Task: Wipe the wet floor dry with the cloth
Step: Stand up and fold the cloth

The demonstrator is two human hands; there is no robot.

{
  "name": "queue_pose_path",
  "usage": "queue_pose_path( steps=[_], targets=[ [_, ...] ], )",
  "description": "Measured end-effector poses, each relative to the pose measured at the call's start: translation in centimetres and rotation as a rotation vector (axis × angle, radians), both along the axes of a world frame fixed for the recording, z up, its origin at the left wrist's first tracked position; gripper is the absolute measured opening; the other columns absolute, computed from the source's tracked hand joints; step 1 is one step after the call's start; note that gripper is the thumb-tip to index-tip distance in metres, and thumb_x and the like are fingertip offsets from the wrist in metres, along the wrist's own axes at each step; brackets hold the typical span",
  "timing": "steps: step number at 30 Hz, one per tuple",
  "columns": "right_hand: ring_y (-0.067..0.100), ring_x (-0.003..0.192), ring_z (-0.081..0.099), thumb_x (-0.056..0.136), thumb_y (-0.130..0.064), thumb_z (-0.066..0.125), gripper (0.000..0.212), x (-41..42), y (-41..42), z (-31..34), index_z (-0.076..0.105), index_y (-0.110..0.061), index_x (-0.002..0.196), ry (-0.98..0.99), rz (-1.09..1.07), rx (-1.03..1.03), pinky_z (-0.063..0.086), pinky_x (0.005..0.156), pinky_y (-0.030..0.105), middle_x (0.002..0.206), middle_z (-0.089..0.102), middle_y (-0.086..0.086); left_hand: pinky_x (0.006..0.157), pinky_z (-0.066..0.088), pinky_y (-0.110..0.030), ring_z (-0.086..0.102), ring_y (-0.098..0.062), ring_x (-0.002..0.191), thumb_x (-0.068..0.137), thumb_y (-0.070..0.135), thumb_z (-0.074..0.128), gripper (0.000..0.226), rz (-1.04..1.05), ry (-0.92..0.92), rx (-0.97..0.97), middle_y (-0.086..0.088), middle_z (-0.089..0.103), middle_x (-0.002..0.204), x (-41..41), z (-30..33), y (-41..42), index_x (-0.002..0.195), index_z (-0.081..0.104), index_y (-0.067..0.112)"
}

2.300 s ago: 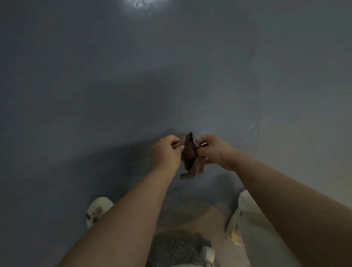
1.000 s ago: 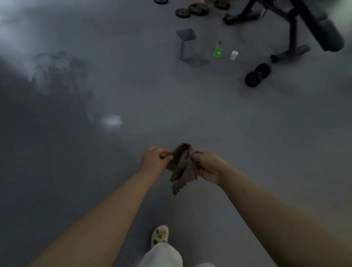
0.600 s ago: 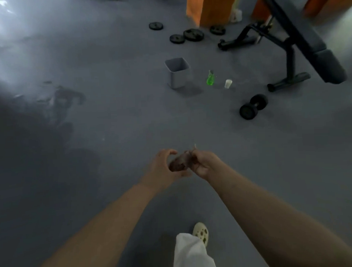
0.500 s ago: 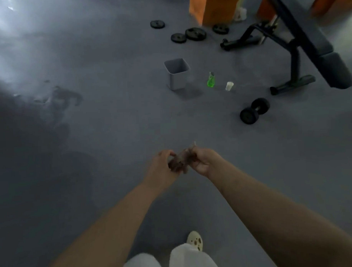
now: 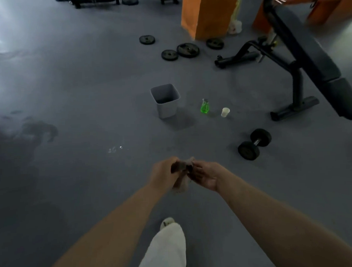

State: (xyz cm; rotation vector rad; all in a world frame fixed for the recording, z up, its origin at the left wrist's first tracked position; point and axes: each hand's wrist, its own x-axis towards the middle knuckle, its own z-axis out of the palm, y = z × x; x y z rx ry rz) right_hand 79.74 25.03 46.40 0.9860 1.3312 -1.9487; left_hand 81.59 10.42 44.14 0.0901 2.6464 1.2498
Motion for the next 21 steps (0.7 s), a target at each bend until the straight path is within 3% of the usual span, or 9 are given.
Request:
queue_pose_path(
  steps=[2,4,11,15,18,21],
  targets=[
    [0.017,0.047,0.059,0.095,0.000,0.049,0.024,-4.9,0.7,0.2,0.055,0.002,0.072,-0.003,0.006,0.024,0.053,0.044,0.021,0.051,0.058,0.010,0.065,0.055,-0.043,0.065,-0.029,0.070,0.087,0.006,0.058,0.009,-0.053,-0.045,-0.003,-0.013,0.066,0.073,-5.1,0.0,0.1,0.080,0.061,0.001],
    [0.018,0.049,0.057,0.094,0.006,0.046,0.025,-9.9,1.5,0.0,0.053,0.002,0.070,-0.031,-0.033,0.045,0.052,0.042,0.022,0.057,0.056,0.012,0.060,0.056,-0.045,0.065,-0.028,0.064,0.087,0.005,0.056,0.009,-0.084,-0.096,-0.047,-0.014,0.066,0.069,-10.0,0.3,0.0,0.080,0.061,0.003],
    [0.021,0.061,0.053,0.096,0.007,0.042,0.022,-26.2,2.7,-0.9,0.051,-0.005,0.080,-0.031,0.062,0.076,0.050,0.037,0.024,0.074,0.051,0.013,0.053,0.037,-0.025,0.053,-0.019,0.063,0.078,-0.005,0.057,0.011,-0.053,-0.135,-0.189,-0.006,0.058,0.067,-26.0,-0.7,0.0,0.079,0.064,0.004],
    [0.020,0.064,0.051,0.096,0.007,0.042,0.020,-36.1,3.5,-2.4,0.054,-0.003,0.083,-0.027,0.166,0.071,0.051,0.041,0.025,0.073,0.051,0.013,0.054,0.034,-0.024,0.054,-0.020,0.066,0.073,-0.007,0.056,0.017,-0.001,-0.159,-0.211,-0.009,0.062,0.070,-34.9,-1.8,0.7,0.079,0.066,0.005],
    [0.019,0.065,0.051,0.095,0.007,0.043,0.021,-44.3,4.0,-3.1,0.053,-0.004,0.080,-0.040,0.248,0.077,0.055,0.053,0.027,0.074,0.051,0.013,0.055,0.032,-0.025,0.052,-0.021,0.069,0.068,-0.012,0.053,0.022,0.119,-0.163,-0.169,-0.006,0.058,0.069,-41.9,-2.6,1.4,0.077,0.065,0.005],
    [0.018,0.065,0.051,0.095,0.008,0.043,0.023,-51.7,4.5,-4.0,0.052,-0.005,0.078,-0.046,0.296,0.105,0.052,0.041,0.024,0.074,0.051,0.013,0.054,0.036,-0.024,0.053,-0.020,0.070,0.075,-0.014,0.050,0.027,0.171,-0.182,-0.157,-0.005,0.057,0.073,-48.6,-3.4,1.8,0.077,0.060,0.012]
  ],
)
